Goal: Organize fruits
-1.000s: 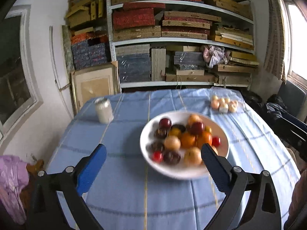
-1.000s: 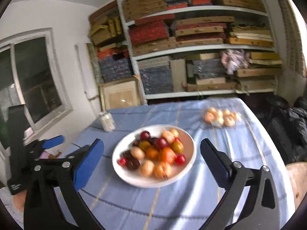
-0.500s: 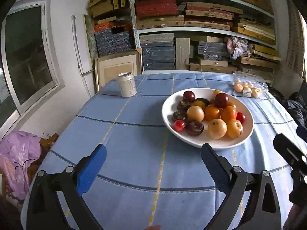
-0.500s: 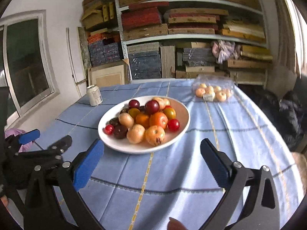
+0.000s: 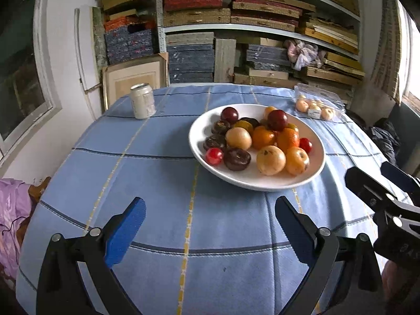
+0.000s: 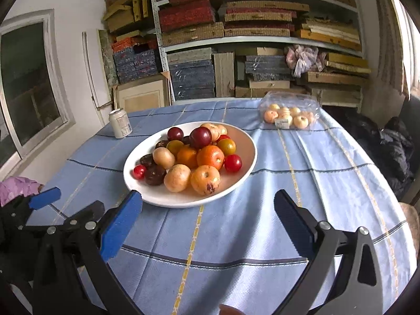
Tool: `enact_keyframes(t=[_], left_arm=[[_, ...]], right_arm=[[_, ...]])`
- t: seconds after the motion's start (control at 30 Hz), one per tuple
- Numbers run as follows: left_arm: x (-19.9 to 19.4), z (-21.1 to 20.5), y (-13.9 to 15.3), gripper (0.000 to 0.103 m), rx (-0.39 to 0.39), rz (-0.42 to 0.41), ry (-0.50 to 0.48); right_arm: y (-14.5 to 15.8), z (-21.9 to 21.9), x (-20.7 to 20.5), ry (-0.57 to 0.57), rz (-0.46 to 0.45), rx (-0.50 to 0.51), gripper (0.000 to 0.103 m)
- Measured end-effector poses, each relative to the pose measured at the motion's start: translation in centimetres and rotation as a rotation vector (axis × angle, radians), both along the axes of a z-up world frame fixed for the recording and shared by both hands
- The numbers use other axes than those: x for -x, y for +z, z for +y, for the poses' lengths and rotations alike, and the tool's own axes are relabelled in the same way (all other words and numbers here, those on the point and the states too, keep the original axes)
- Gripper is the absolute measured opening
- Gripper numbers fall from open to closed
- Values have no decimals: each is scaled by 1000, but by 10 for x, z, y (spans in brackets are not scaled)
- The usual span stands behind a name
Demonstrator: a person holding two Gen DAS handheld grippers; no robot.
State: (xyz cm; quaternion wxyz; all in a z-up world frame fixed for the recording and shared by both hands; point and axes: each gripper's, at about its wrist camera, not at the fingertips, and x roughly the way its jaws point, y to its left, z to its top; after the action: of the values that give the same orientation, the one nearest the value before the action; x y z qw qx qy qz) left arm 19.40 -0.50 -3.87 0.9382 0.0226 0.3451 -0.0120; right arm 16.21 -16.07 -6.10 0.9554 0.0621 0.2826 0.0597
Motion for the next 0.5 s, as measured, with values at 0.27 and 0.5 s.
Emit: enact_keyframes(t=[0.27, 0.5], left_arm=[[0, -9, 0, 99, -3, -1, -52], [0, -13, -3, 99, 5, 9, -78]], right_arm=[[1, 0, 4, 7, -8, 7, 99], [3, 3, 7, 19, -14, 8, 99]])
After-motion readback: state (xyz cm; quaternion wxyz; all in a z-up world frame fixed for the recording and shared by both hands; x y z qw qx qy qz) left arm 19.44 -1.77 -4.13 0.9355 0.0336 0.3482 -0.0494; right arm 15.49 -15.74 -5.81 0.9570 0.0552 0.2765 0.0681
